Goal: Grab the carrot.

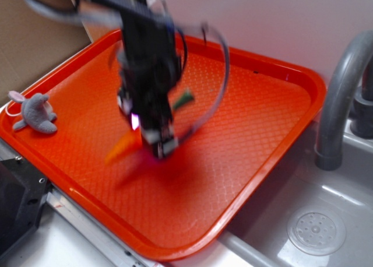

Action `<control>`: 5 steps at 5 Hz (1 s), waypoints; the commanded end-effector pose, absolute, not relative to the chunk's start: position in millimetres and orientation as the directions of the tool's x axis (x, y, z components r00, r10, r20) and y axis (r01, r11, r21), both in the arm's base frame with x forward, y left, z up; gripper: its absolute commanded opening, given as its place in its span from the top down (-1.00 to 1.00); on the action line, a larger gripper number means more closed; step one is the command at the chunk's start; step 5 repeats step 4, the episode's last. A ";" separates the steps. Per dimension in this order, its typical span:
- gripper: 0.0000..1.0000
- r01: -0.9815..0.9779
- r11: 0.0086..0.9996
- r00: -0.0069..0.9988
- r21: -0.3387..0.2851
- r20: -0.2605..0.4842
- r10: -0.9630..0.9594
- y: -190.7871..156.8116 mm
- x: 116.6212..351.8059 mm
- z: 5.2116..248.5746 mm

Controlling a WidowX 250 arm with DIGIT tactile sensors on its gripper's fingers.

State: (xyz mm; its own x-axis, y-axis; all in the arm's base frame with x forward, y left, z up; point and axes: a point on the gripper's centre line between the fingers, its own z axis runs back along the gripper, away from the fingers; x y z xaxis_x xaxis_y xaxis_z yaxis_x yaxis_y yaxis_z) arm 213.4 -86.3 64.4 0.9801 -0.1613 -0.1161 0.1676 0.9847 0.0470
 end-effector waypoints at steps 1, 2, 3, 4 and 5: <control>1.00 0.051 0.998 0.999 0.026 0.010 -0.051 -53.2 232.9 167.6; 1.00 0.020 1.000 0.998 -0.011 0.064 -0.020 -53.9 224.3 196.4; 1.00 -0.009 1.000 0.993 -0.024 0.117 0.011 -56.4 218.2 216.1; 1.00 0.028 0.997 0.992 -0.078 0.129 -0.017 -63.5 218.8 207.2; 1.00 0.028 0.997 0.992 -0.078 0.129 -0.017 -63.5 218.8 207.2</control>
